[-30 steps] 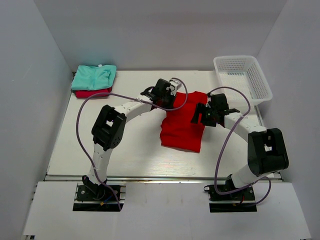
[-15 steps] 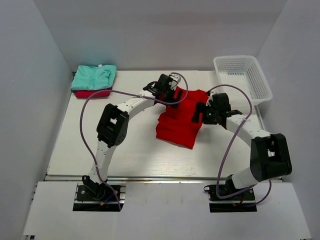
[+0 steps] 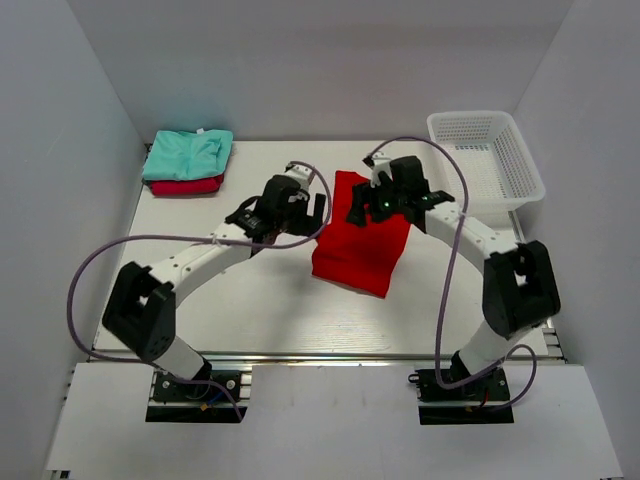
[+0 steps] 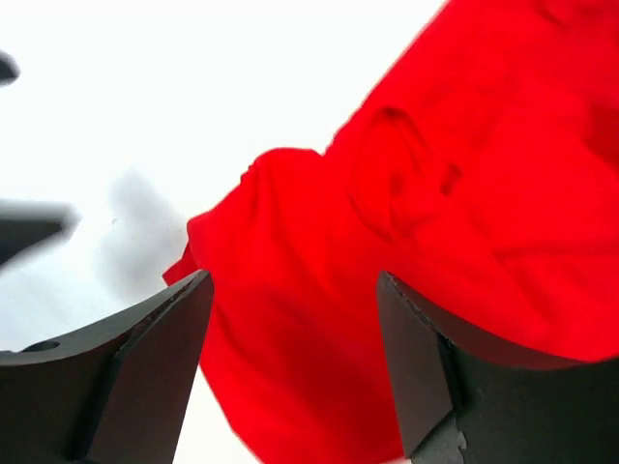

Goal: Fold and stack the t-shirts
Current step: Fold the folded rectangular tshirt in 1/3 of the way, then grab one side of the 2/3 rectangular tshirt with both arms

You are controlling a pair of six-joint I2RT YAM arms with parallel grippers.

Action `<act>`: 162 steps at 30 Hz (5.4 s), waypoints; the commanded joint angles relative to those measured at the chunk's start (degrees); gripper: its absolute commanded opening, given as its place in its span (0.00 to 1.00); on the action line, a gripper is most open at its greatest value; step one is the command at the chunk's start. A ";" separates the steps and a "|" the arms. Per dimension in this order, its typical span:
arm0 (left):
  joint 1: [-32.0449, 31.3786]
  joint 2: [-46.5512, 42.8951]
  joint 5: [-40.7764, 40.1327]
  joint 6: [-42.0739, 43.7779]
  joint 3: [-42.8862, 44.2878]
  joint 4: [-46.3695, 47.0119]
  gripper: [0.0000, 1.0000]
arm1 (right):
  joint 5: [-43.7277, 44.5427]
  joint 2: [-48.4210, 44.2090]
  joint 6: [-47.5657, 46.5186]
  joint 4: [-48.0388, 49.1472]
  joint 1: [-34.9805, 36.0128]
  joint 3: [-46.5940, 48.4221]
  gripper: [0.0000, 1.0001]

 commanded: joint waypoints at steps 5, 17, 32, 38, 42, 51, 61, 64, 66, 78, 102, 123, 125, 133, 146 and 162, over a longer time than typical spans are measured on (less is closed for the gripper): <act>-0.67 -4.15 31.55 3.49 -15.74 17.83 0.90 | -0.66 14.67 -7.19 -9.42 4.79 16.95 0.72; -1.28 6.32 42.39 5.08 -17.85 28.13 0.82 | -1.02 26.73 -8.60 -16.99 7.17 27.18 0.58; -1.28 9.65 41.34 4.03 -22.17 28.74 0.78 | -0.93 27.96 -8.34 -17.17 7.61 27.01 0.00; -1.28 11.59 41.34 4.03 -22.17 27.17 0.76 | 6.10 29.01 -6.14 -17.17 7.08 33.32 0.00; -1.28 12.74 41.34 4.03 -22.17 25.58 0.75 | 12.25 30.86 -6.05 -19.27 6.38 38.87 0.00; -1.28 13.88 41.34 4.03 -22.17 23.64 0.73 | 15.69 33.15 -9.38 -20.60 5.23 43.36 0.05; -1.28 10.36 41.34 5.08 -20.41 22.59 0.73 | 27.38 30.88 -1.50 -21.13 4.10 43.63 0.47; -1.28 9.14 40.81 5.61 -20.41 22.59 0.73 | 28.51 24.90 2.28 -18.85 3.57 36.64 0.55; -1.28 8.61 40.81 5.61 -19.89 22.59 0.73 | 28.61 18.35 5.28 -15.87 2.60 32.31 0.58; -1.28 9.13 41.34 5.61 -19.35 22.06 0.73 | 19.65 11.26 12.50 -12.60 -3.20 7.77 0.49; -1.28 10.27 42.92 5.61 -19.35 21.01 0.72 | 19.39 17.86 9.24 -12.25 -3.99 7.50 0.00; -1.28 11.94 44.68 6.14 -18.83 19.87 0.70 | 22.22 14.69 5.65 -11.81 -8.21 12.33 0.00; -1.28 11.94 44.68 6.14 -18.83 19.87 0.70 | 20.97 16.00 4.50 -13.48 -8.21 13.56 0.00; -1.28 10.36 44.15 4.82 -14.62 19.87 0.76 | 13.41 12.25 2.92 -13.31 -8.04 13.05 0.52; -0.06 -4.14 20.63 -2.21 -13.46 7.66 1.00 | 9.99 -12.28 13.63 -6.28 -8.04 -13.46 0.90; -0.57 8.24 26.21 -3.35 -16.20 11.43 0.64 | -3.03 -11.24 18.03 3.83 -8.12 -30.81 0.77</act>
